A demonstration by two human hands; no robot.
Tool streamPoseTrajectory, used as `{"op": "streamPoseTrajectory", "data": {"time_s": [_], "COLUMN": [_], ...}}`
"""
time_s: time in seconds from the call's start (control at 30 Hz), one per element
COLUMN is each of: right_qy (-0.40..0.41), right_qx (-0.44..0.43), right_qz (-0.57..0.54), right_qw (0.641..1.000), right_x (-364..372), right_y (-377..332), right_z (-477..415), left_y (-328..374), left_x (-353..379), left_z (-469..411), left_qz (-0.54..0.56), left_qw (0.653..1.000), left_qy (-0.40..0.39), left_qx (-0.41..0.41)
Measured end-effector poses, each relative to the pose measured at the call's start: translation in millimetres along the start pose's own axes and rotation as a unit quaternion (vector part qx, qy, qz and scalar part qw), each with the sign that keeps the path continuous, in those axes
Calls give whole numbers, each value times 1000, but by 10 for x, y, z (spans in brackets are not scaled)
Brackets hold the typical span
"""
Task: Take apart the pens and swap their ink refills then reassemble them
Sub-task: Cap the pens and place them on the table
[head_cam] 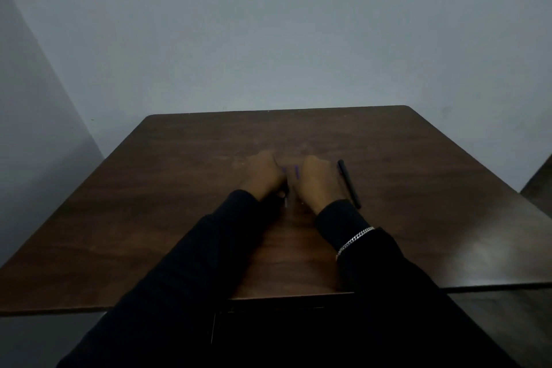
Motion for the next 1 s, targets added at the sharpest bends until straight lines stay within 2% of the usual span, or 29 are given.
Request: {"op": "streamPoseTrajectory", "data": {"time_s": [0.63,0.87,1.0], "right_qy": [10,1,19], "right_qx": [17,22,8], "right_qz": [-3,-12,-15], "right_qw": [1000,1000,1000], "right_x": [17,-45,-151], "right_y": [194,176,152], "right_z": [-28,1,42], "left_y": [179,130,119], "left_x": [185,169,114], "left_z": [41,87,169], "left_qz": [25,99,103], "left_qw": [999,995,994], "left_qy": [-2,-26,-17], "left_qx": [32,20,36]}}
Point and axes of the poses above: each hand's wrist, its own z-axis away from the middle knuckle, its own x-axis out of the palm, y = z × x, the point moved 6 cm from there along -z, towards the middle knuckle, and after that the axes turned 2 degrees about z, right-handed, at the moved point
